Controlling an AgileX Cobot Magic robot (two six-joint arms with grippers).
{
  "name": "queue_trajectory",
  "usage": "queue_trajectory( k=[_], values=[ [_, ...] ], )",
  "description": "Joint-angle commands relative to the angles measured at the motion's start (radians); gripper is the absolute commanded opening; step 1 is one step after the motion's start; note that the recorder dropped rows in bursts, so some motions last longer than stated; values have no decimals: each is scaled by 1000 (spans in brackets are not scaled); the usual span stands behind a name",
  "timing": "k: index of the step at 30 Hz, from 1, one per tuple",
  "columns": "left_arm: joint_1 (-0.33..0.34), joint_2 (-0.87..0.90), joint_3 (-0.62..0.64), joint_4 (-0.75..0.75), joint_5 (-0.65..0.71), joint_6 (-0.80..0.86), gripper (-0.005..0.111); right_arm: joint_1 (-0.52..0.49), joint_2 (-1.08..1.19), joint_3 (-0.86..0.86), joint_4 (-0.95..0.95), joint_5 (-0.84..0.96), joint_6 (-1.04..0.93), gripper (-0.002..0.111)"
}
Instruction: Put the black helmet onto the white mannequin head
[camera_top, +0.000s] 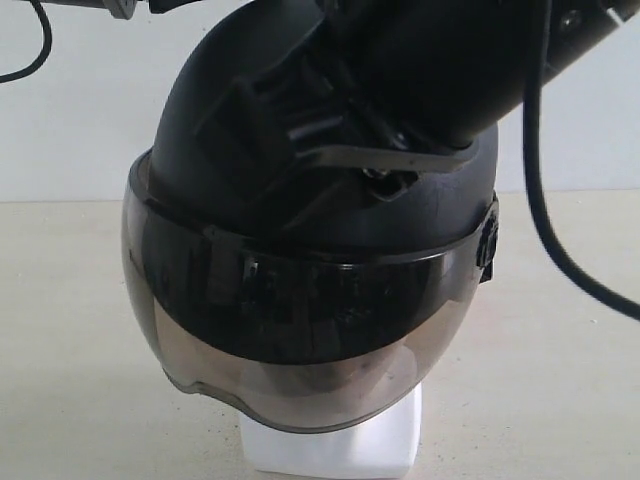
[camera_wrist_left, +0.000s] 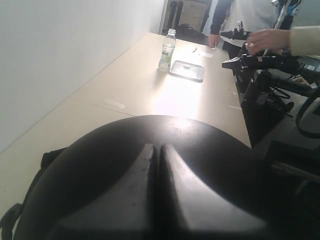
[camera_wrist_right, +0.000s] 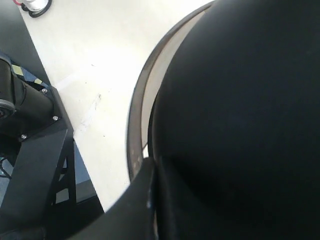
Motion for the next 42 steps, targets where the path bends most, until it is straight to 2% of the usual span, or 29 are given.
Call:
queue_trajectory(
  k=[1,11,19,22,27,30,35,39,42],
  values=[
    [-4,10,2,32,-6,-14,4,1,49,43,-11,53,2,0],
    [-4,10,2,32,-6,-14,4,1,42,96,-7,23,-11,0],
    [-1,-12,2,32,-2,-14,4,1,-64,-73,-57,-42,-2,0],
    [16,-46,2,32,18,-47,4,1,-165,-84,-237,-89,100,0],
    [48,-88,4,32,24,-78,4,1,-292,-81,-524,-2,293,0],
    [74,-115,27,32,36,-81,4,1,-383,-6,-644,-15,415,0],
    [125,-151,169,32,176,-81,4,1,-543,225,-826,-90,650,0],
    [124,-152,272,32,235,-33,4,1,-631,442,-1013,-268,927,0],
    [104,-151,301,32,237,-7,4,1,-631,519,-1039,-389,957,0]
  ],
)
